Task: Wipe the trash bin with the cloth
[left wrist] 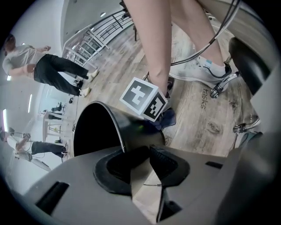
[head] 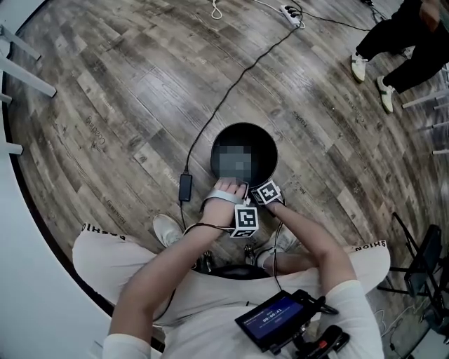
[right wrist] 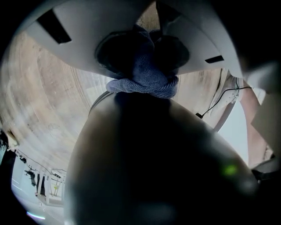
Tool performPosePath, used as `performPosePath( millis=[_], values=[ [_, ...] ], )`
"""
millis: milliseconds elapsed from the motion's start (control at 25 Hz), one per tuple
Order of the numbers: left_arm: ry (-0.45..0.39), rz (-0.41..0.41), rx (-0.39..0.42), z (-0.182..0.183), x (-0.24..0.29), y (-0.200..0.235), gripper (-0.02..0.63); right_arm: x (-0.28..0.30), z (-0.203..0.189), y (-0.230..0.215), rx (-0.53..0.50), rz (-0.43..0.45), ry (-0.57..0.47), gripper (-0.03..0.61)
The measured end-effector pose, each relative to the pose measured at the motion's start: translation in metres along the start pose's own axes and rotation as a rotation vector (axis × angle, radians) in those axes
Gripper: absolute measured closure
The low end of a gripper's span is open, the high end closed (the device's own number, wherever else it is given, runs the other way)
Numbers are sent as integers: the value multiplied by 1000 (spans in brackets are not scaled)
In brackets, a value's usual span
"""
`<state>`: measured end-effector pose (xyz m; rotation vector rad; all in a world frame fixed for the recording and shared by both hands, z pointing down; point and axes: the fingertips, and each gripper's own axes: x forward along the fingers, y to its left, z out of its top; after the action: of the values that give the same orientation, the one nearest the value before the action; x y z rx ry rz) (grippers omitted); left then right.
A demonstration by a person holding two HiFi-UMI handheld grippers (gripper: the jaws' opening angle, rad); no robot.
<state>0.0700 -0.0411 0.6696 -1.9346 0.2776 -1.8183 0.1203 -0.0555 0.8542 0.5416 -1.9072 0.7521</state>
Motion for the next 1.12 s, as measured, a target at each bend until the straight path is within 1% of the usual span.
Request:
performPosePath(
  millis=[80, 200, 280, 400, 480, 600, 680, 800, 840, 1000, 1120],
  values=[
    [-22, -4, -9, 3, 1, 0, 485, -7, -7, -1, 26, -4, 42, 479],
    [-57, -17, -19, 4, -1, 1, 485, -30, -11, 9, 43, 2, 85, 479],
    [-48, -22, -8, -1, -1, 0, 485, -48, -10, 20, 31, 21, 88, 479],
    [-14, -19, 15, -13, -1, -2, 480, -74, -10, 36, 12, 54, 68, 479],
    [-7, -18, -1, -21, -2, 1, 473, -95, -4, 44, 11, 57, 49, 479],
    [-13, -25, -21, -28, -3, 5, 440, -127, 5, 55, 20, 47, 25, 479],
    [2, -23, 26, -31, 0, 2, 439, -148, 14, 64, 16, 54, -1, 479],
    [62, 14, 154, -38, 7, -5, 440, -173, 27, 77, -1, 62, -49, 479],
    [72, 19, 170, -38, 9, -6, 442, -180, 31, 79, -5, 61, -65, 479],
    [82, 1, 148, -36, 9, -6, 456, -198, 50, 81, -20, 47, -128, 479],
    [87, -13, 140, -29, 6, -11, 468, -195, 61, 74, -51, 23, -145, 479]
  ],
)
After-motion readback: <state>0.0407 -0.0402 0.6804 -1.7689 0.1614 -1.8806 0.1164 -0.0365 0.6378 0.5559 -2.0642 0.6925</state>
